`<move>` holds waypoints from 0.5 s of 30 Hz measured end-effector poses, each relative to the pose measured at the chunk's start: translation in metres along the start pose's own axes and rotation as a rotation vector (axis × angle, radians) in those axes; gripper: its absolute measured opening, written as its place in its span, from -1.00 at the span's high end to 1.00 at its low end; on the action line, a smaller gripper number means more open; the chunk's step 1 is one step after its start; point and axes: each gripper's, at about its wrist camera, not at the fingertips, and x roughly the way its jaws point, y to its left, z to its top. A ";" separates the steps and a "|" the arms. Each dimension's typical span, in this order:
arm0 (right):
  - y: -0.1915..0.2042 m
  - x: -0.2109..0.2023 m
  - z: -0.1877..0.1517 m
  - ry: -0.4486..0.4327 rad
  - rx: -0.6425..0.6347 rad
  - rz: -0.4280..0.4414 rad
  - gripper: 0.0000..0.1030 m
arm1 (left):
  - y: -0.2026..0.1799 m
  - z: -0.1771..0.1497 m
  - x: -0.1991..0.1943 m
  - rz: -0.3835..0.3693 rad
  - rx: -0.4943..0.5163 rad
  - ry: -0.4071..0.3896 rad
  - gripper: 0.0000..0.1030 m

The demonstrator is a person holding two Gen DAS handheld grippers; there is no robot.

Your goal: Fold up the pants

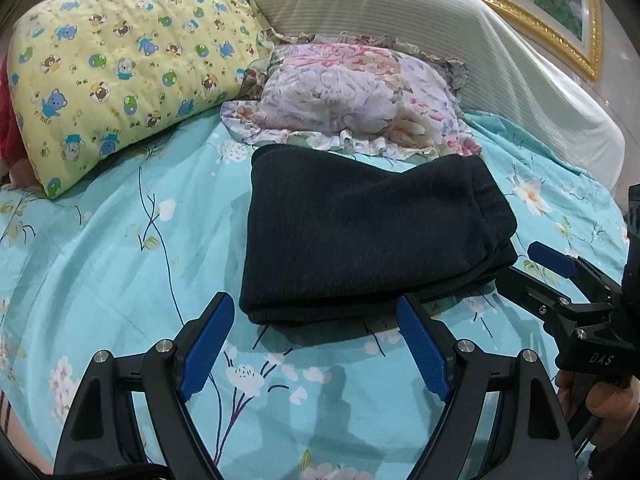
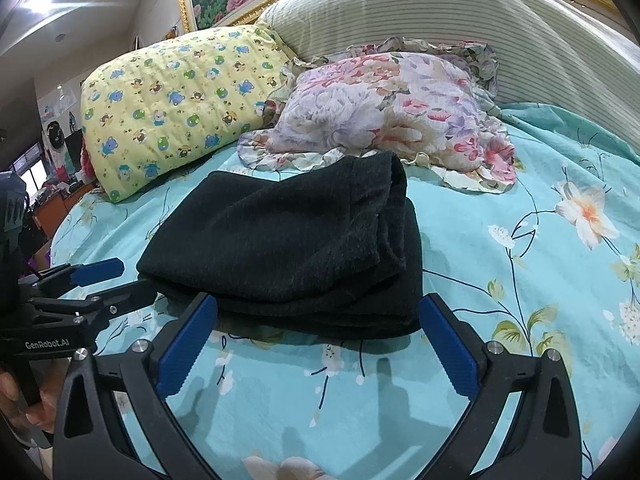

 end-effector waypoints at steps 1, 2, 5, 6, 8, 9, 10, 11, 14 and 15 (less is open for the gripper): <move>0.000 0.000 0.000 -0.002 -0.001 0.001 -0.96 | 0.000 0.001 0.000 0.000 -0.001 0.001 -0.63; 0.000 0.000 0.001 -0.005 -0.002 0.002 -0.97 | 0.001 0.002 0.001 0.000 -0.001 0.002 -0.63; 0.001 0.000 0.004 -0.007 -0.005 0.002 -0.97 | 0.001 0.004 0.002 -0.001 -0.008 0.005 -0.63; 0.001 0.000 0.004 -0.008 -0.004 0.002 -0.97 | 0.002 0.005 0.003 0.000 -0.009 0.005 -0.63; 0.001 0.000 0.005 -0.011 -0.004 0.006 -0.98 | 0.002 0.006 0.004 0.004 -0.011 0.004 -0.63; 0.001 0.001 0.006 -0.012 -0.004 0.007 -0.98 | 0.002 0.007 0.005 0.004 -0.013 0.007 -0.63; 0.002 0.001 0.007 -0.012 -0.005 0.007 -0.98 | 0.003 0.008 0.007 0.003 -0.016 0.012 -0.63; 0.002 0.001 0.007 -0.012 -0.005 0.008 -0.98 | 0.003 0.008 0.008 0.003 -0.017 0.016 -0.63; 0.002 0.002 0.008 -0.013 -0.004 0.009 -0.98 | 0.002 0.010 0.009 0.006 -0.015 0.017 -0.63; 0.002 0.002 0.009 -0.013 -0.004 0.012 -0.98 | 0.002 0.011 0.010 0.009 -0.013 0.017 -0.63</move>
